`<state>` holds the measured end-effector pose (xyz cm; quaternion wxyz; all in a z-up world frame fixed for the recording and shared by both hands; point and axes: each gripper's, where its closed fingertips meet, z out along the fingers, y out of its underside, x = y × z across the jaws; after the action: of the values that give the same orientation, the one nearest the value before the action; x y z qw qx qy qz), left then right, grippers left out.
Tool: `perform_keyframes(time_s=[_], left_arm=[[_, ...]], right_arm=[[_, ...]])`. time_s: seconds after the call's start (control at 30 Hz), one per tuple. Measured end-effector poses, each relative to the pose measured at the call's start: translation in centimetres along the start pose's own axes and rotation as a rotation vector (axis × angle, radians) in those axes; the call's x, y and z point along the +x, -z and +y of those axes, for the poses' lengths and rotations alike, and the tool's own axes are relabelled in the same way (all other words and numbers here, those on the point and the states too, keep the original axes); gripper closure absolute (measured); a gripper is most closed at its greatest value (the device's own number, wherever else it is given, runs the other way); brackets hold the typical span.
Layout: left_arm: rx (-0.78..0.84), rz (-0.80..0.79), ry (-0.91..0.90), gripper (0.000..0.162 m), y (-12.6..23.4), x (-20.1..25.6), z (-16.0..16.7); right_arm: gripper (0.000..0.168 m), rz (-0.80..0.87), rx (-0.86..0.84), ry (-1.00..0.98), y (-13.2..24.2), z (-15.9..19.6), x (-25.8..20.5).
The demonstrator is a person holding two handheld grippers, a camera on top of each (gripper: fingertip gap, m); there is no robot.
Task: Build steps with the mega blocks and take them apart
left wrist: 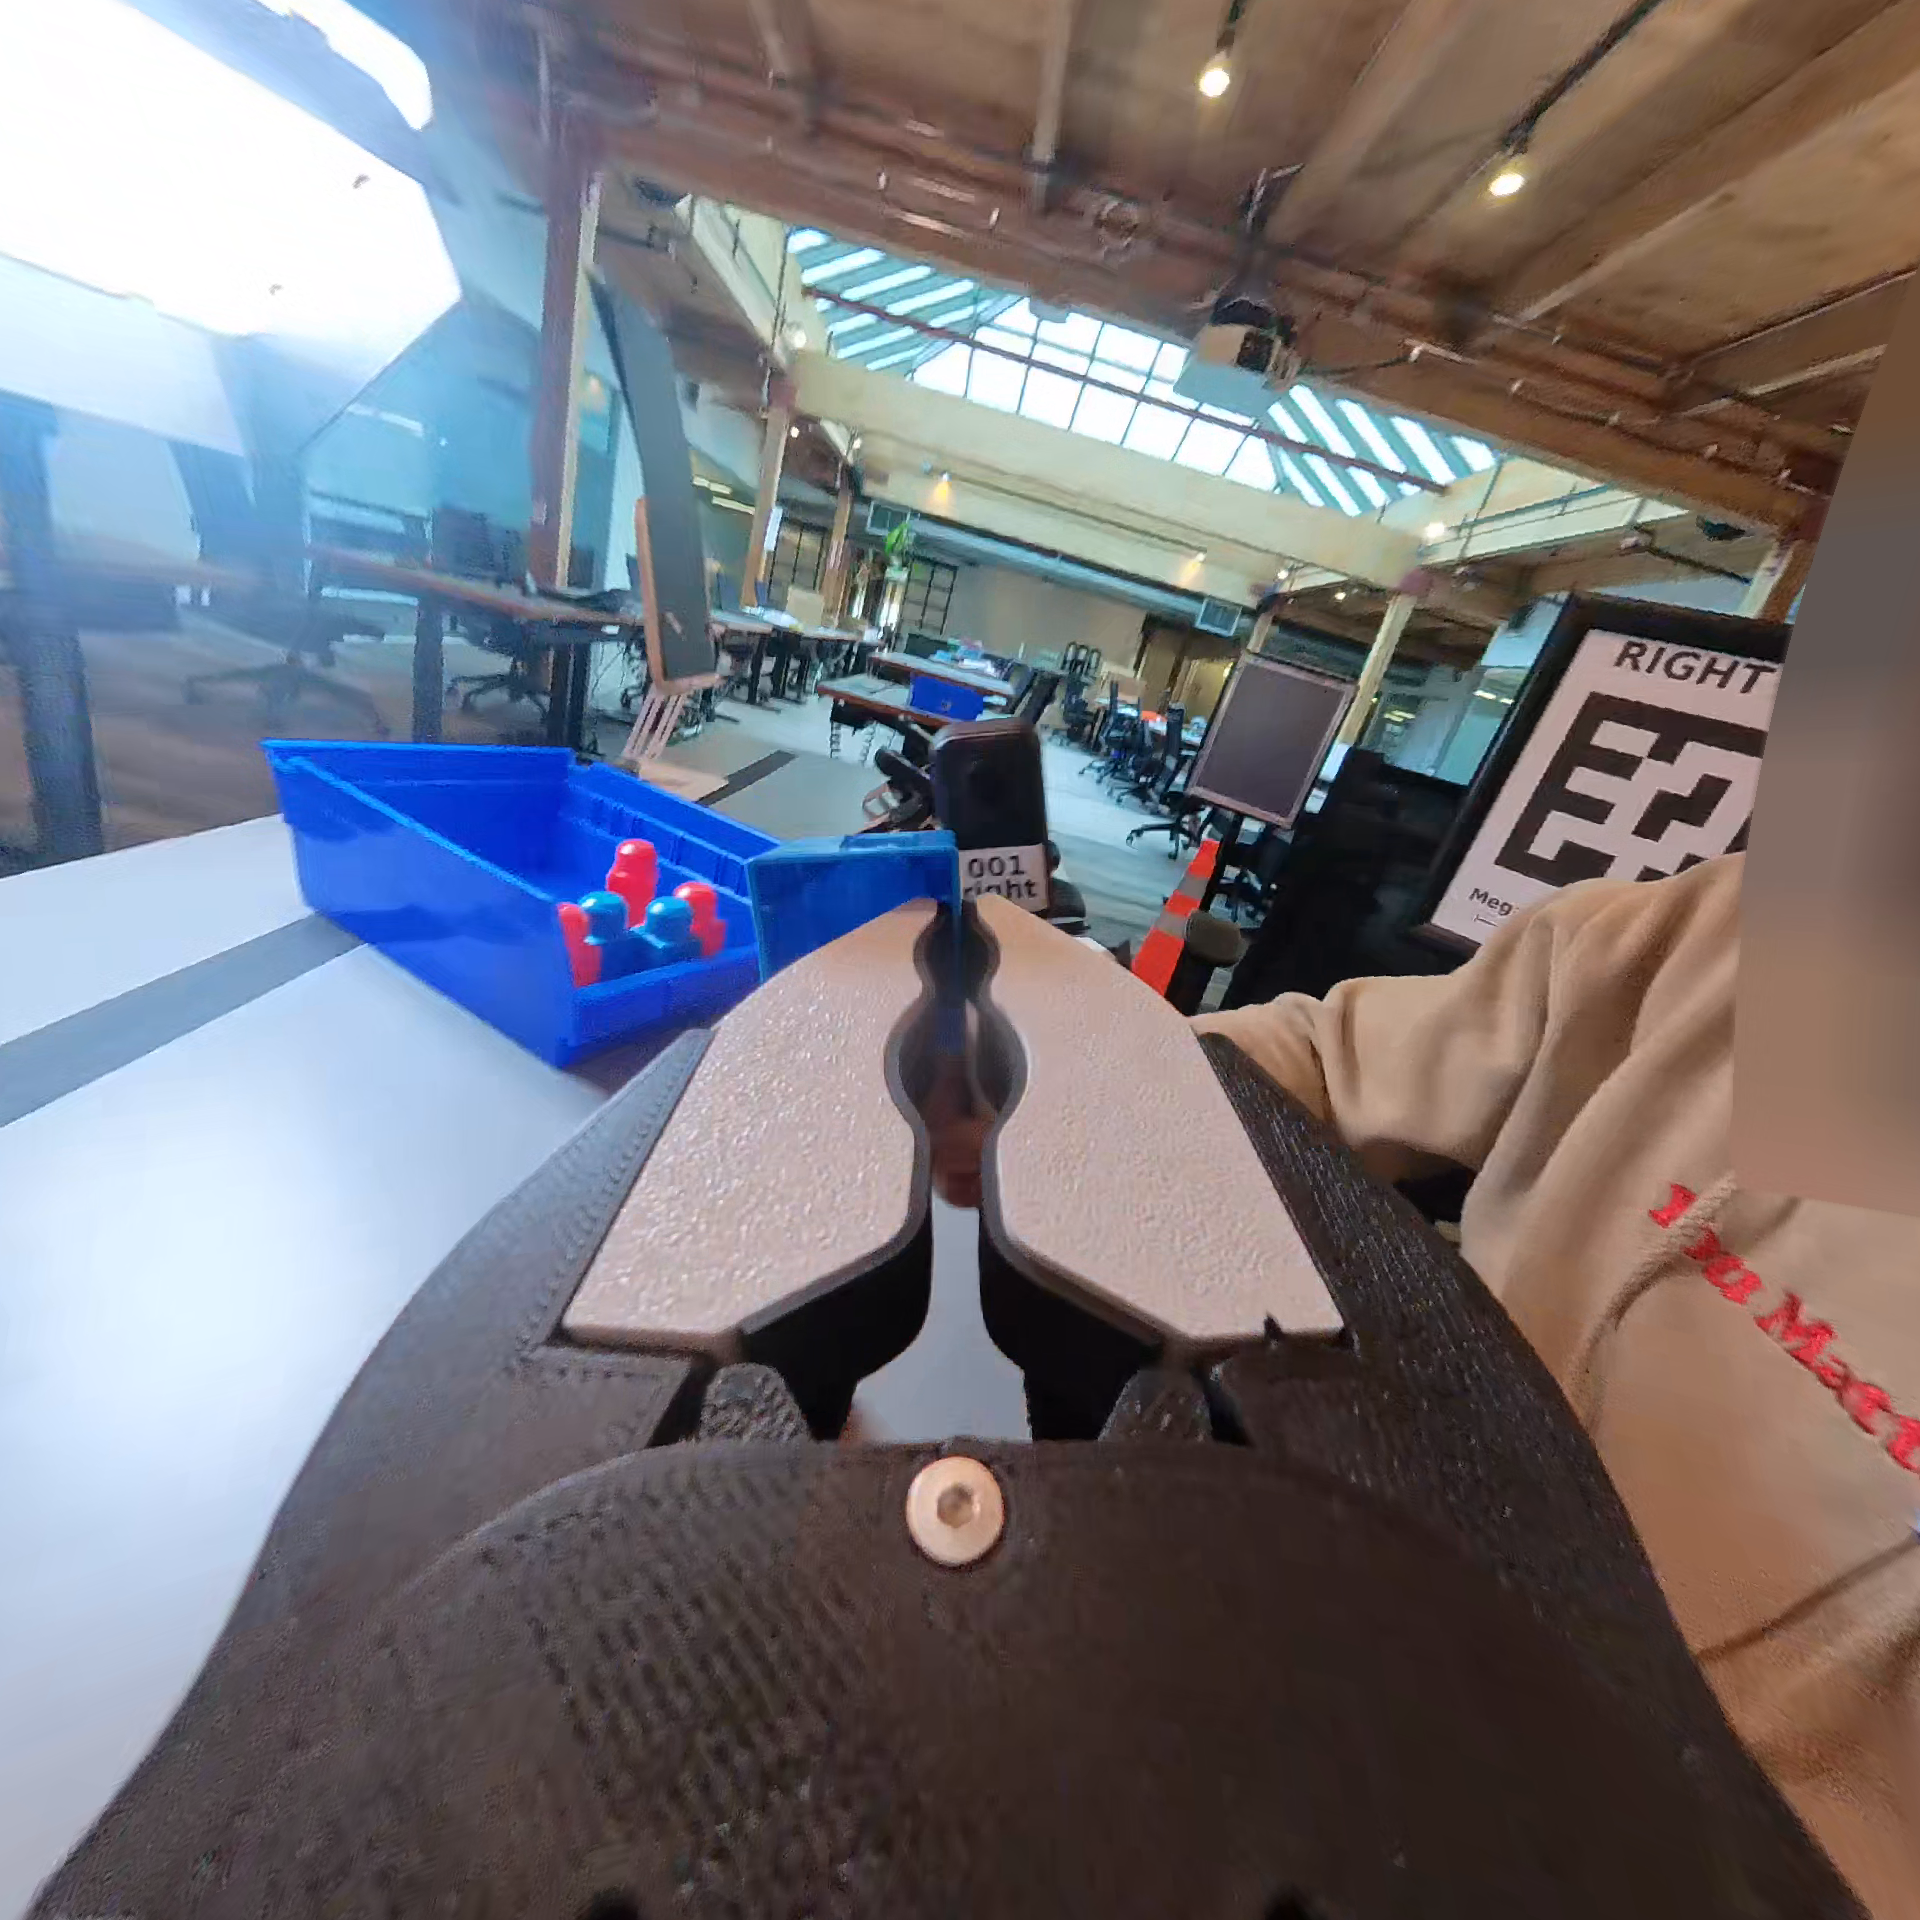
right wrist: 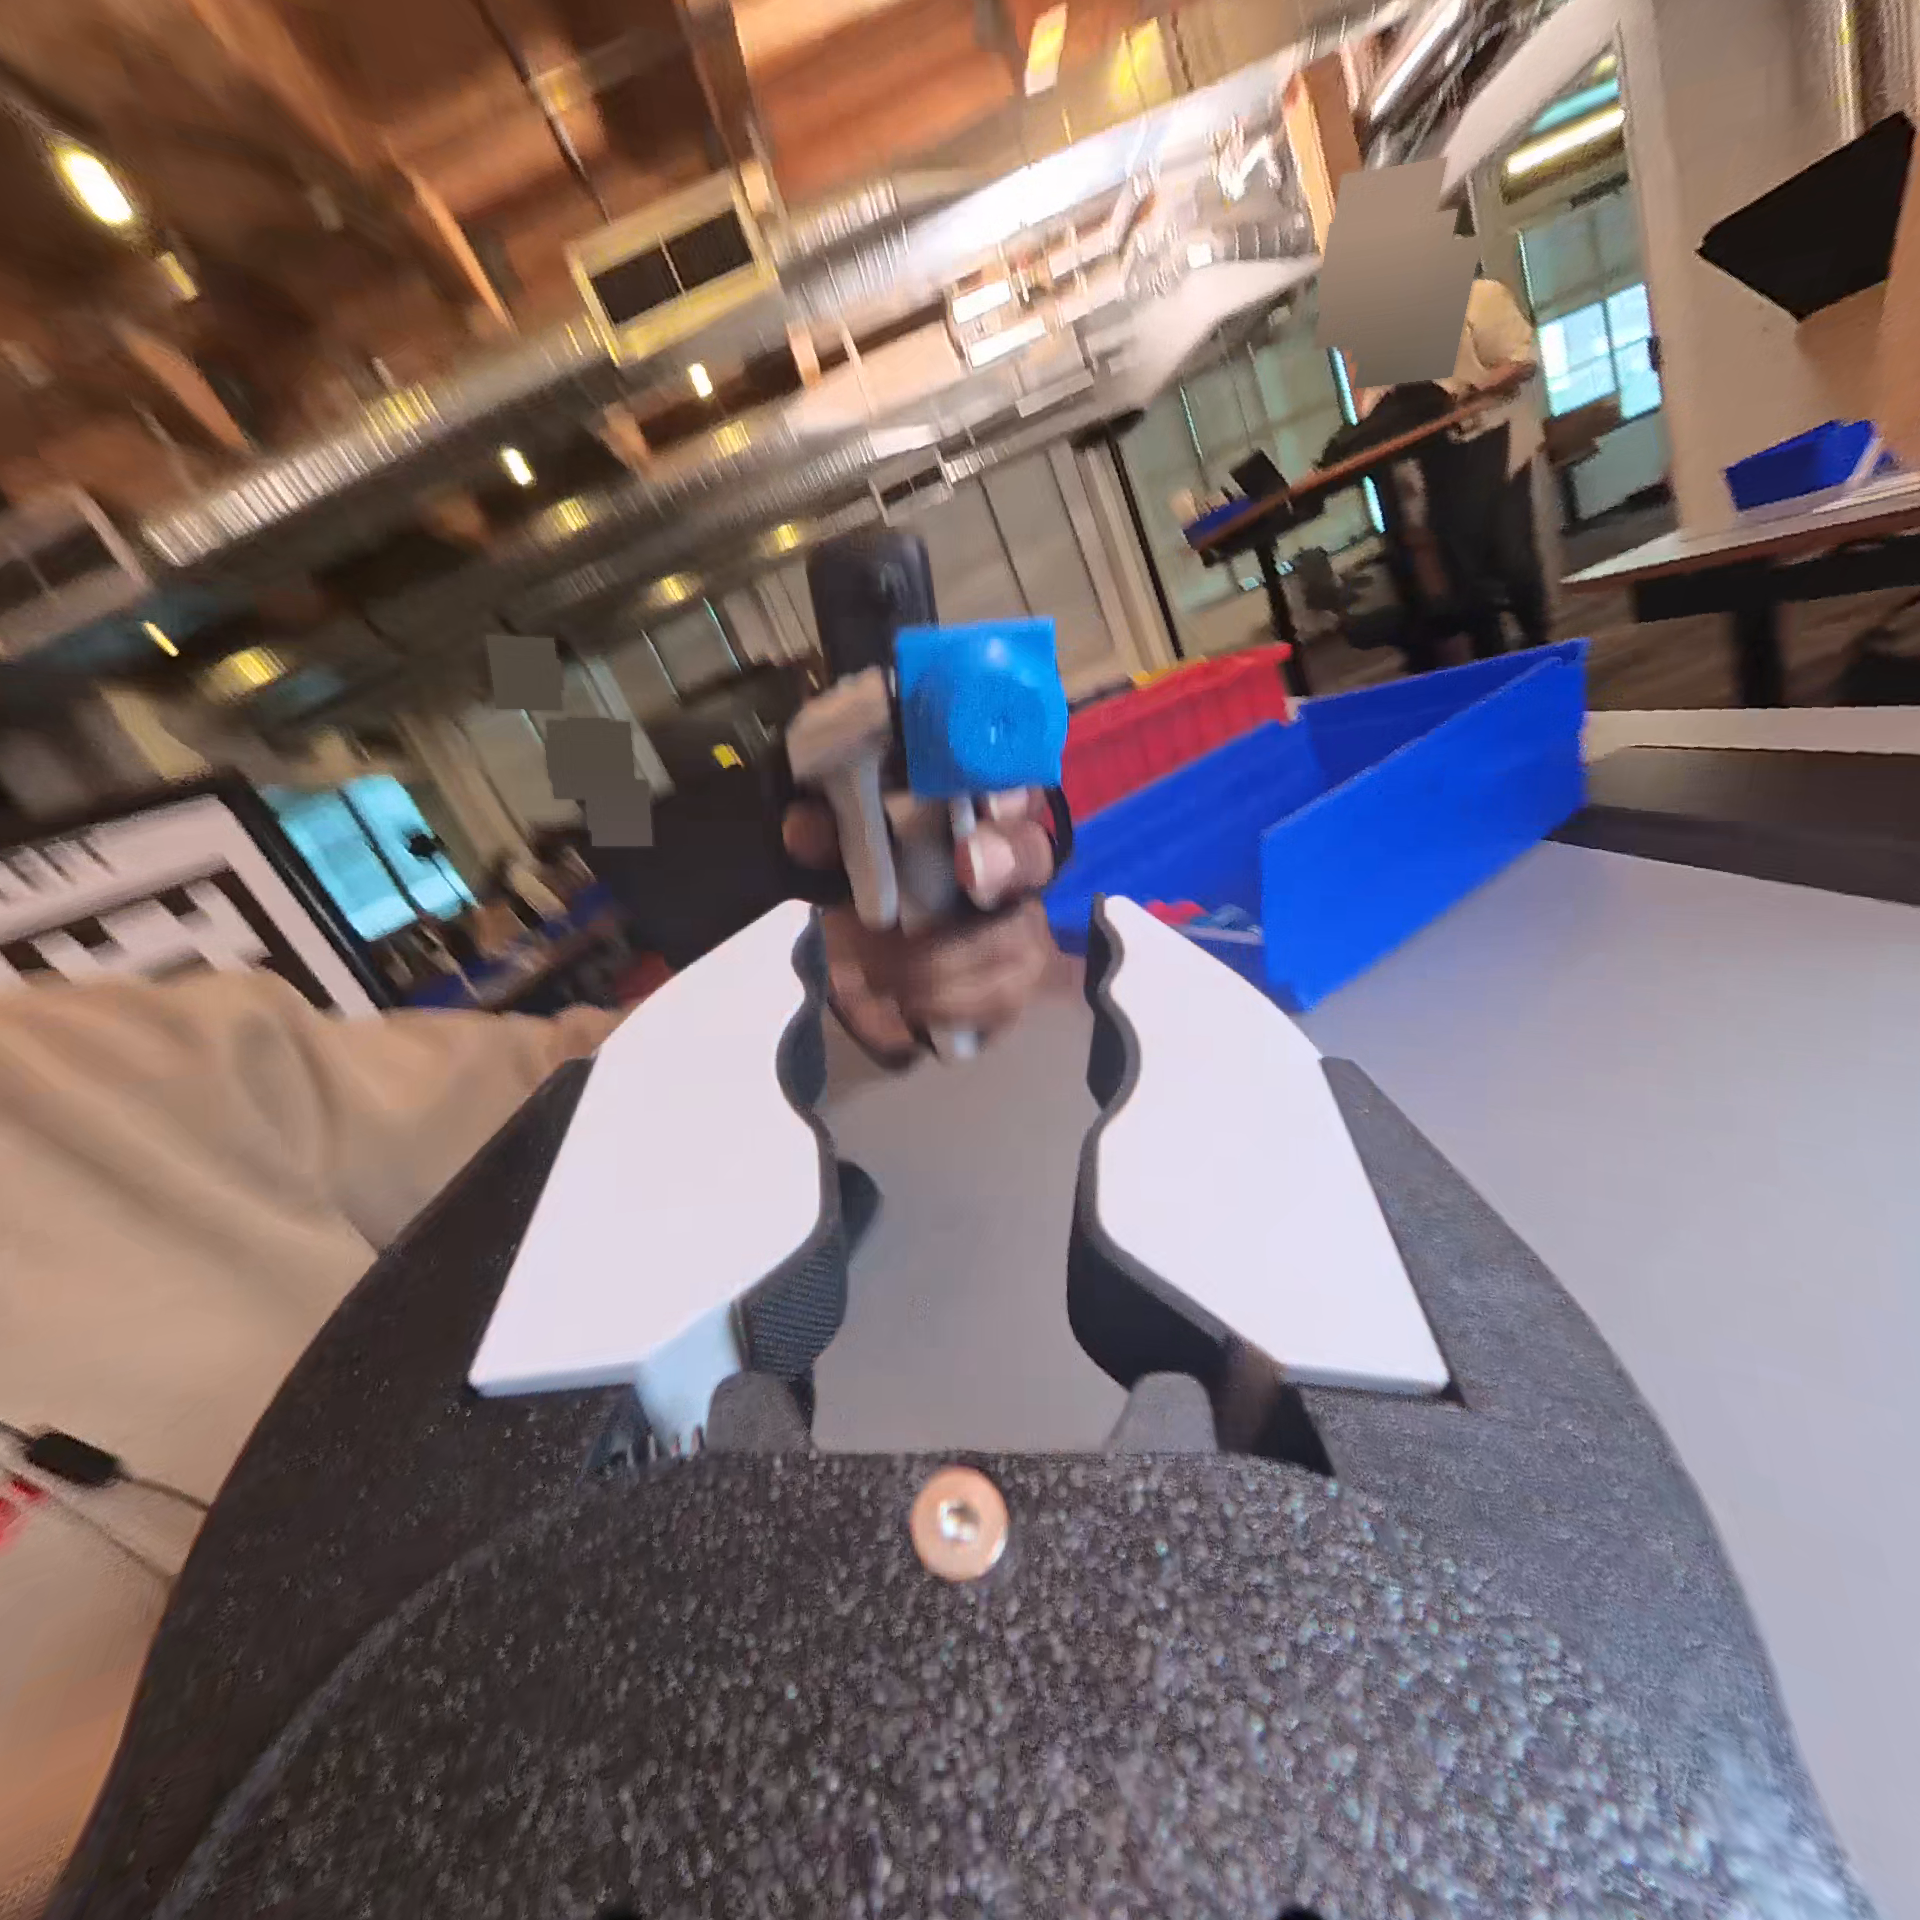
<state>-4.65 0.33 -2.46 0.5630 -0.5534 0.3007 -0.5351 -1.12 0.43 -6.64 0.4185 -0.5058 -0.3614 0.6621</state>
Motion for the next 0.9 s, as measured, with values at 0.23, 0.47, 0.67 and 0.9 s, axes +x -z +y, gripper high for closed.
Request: perform_keyframes(time_s=[0.23, 0.47, 0.67, 0.9], left_arm=[[0.063, 0.036, 0.011, 0.160, -3.9, 0.9, 4.6], [-0.296, -0.036, -0.025, 0.124, -1.8, -2.4, 9.3], [-0.840, -0.187, -0.147, 0.097, 0.9, -5.7, 19.2], [-1.004, -0.186, -0.378, 0.126, -0.2, -5.8, 21.6]], right_arm=[[0.131, 0.003, 0.131, -0.187, 0.0, -1.0, 0.5], [0.133, 0.133, -0.125, 0.069, 2.2, -1.2, 3.1], [0.132, 0.259, -0.645, 0.402, 5.6, 4.3, 6.4], [0.133, 0.129, -0.844, 0.399, 5.6, 7.5, 5.7]])
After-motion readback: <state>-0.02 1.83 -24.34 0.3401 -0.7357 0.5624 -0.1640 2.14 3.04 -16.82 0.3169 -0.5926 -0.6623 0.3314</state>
